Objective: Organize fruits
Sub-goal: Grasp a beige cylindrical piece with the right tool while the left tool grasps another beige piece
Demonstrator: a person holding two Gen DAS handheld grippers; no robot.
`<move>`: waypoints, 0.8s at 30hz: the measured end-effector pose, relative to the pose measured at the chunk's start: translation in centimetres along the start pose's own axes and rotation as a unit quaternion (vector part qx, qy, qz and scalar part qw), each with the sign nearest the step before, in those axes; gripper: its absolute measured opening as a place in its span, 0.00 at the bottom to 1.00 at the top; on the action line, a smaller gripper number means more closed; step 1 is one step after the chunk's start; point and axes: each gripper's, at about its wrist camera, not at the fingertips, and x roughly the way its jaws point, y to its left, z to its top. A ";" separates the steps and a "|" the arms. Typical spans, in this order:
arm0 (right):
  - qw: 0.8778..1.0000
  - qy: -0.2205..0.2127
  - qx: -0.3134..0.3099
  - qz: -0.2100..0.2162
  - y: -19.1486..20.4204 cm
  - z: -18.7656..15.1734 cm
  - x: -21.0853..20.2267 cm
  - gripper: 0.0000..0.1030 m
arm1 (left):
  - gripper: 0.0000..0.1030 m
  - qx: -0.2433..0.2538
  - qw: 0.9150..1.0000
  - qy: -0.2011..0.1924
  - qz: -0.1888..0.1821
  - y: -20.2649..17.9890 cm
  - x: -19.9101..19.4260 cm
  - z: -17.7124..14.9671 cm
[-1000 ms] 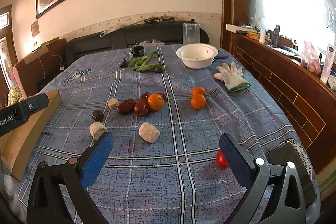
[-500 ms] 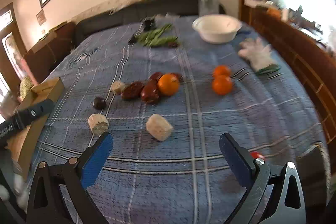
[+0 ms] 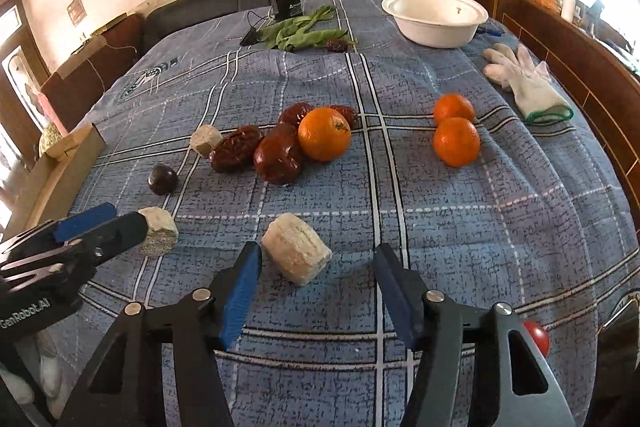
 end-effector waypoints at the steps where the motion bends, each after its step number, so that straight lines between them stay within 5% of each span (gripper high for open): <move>1: 1.000 -0.001 0.000 0.002 0.0 0.1 -0.1 0.58 | 0.56 0.002 1.000 0.000 -0.001 -0.2 0.1 0.0; 7: 1.000 -0.007 -0.001 0.002 -0.2 0.0 0.0 0.56 | 0.52 0.027 1.000 0.006 -0.013 -1.4 1.0 -0.2; 12: 1.000 -0.009 0.001 0.006 -0.1 -0.1 -0.2 0.42 | 0.28 0.043 0.999 0.015 -0.021 -2.3 1.8 -0.7; 14: 1.000 -0.008 0.004 0.010 -0.2 -0.2 -0.3 0.36 | 0.27 0.049 0.998 0.014 -0.021 -2.5 1.8 -0.8; 24: 1.000 -0.018 0.010 0.019 0.1 -1.1 -2.3 0.35 | 0.27 0.029 0.999 -0.008 -0.037 -2.1 -1.1 -1.4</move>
